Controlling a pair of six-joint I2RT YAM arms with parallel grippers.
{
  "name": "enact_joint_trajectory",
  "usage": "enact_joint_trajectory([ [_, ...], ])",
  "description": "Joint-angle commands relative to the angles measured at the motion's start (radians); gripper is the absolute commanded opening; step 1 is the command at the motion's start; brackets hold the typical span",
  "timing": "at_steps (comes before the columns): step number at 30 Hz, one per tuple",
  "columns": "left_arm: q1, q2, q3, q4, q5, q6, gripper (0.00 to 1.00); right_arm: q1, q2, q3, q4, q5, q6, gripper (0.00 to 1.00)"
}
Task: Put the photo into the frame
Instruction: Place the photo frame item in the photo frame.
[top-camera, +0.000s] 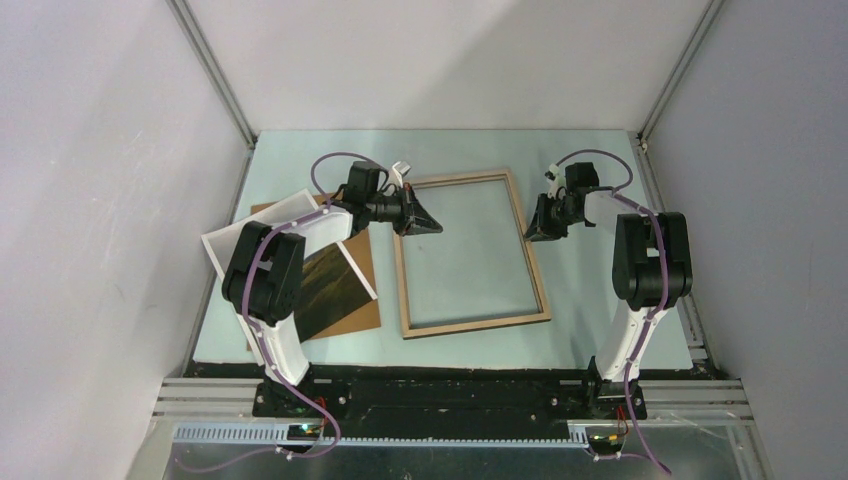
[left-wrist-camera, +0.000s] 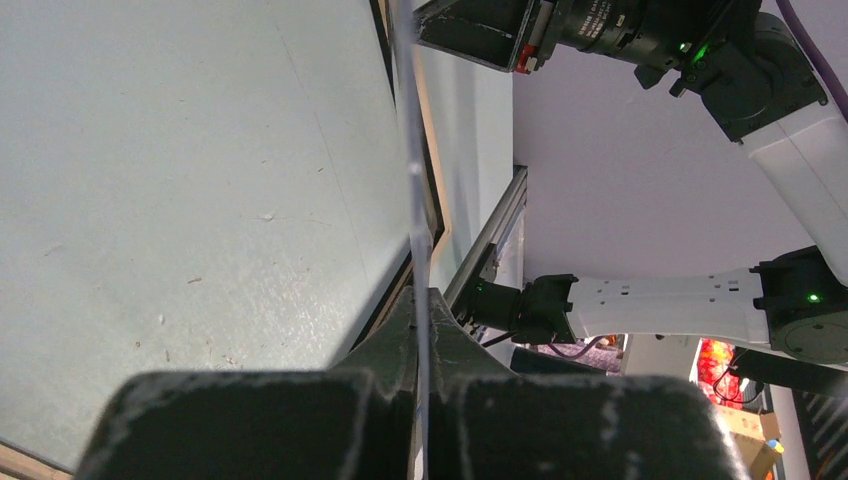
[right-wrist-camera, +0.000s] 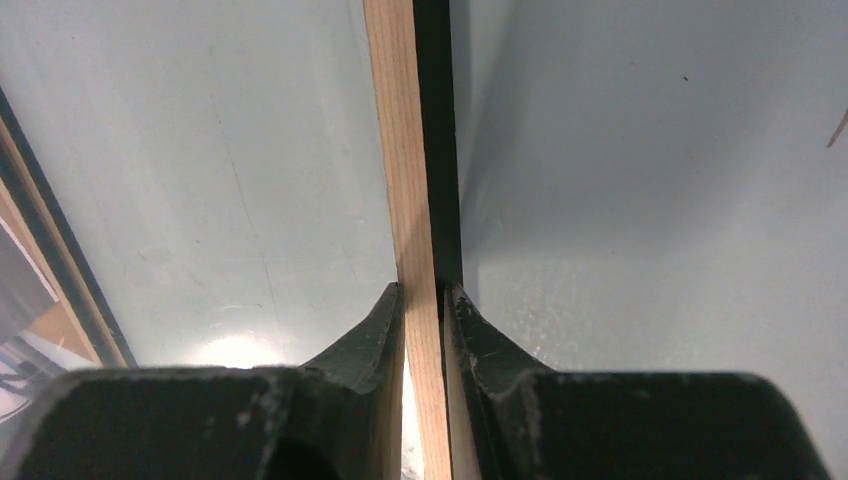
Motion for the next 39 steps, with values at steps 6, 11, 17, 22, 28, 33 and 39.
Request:
enact_joint_trajectory([
  [6,-0.019,-0.051,-0.010,0.004,0.061,0.004,0.00,-0.003,0.009,0.068,0.001,0.022,-0.015,0.20],
  [11,-0.019,-0.055,-0.022,0.003,0.046,0.011,0.00,-0.004,0.011,0.080,-0.005,0.026,-0.017,0.22],
  [17,-0.021,-0.031,-0.015,0.001,0.045,0.012,0.00,-0.004,0.013,0.080,-0.011,0.017,-0.010,0.26],
  [22,-0.022,-0.006,0.000,0.001,0.035,0.009,0.00,-0.003,0.009,0.081,-0.025,0.009,-0.008,0.28],
  [28,-0.023,0.007,0.002,0.010,0.027,0.004,0.00,0.002,0.011,0.080,-0.031,-0.006,-0.003,0.28],
  [33,-0.022,0.015,0.001,0.036,0.031,-0.010,0.00,0.007,0.017,0.079,-0.031,-0.008,-0.001,0.29],
  [39,-0.022,0.030,0.008,0.047,0.035,-0.011,0.00,0.019,0.031,0.080,-0.033,-0.007,-0.003,0.29],
])
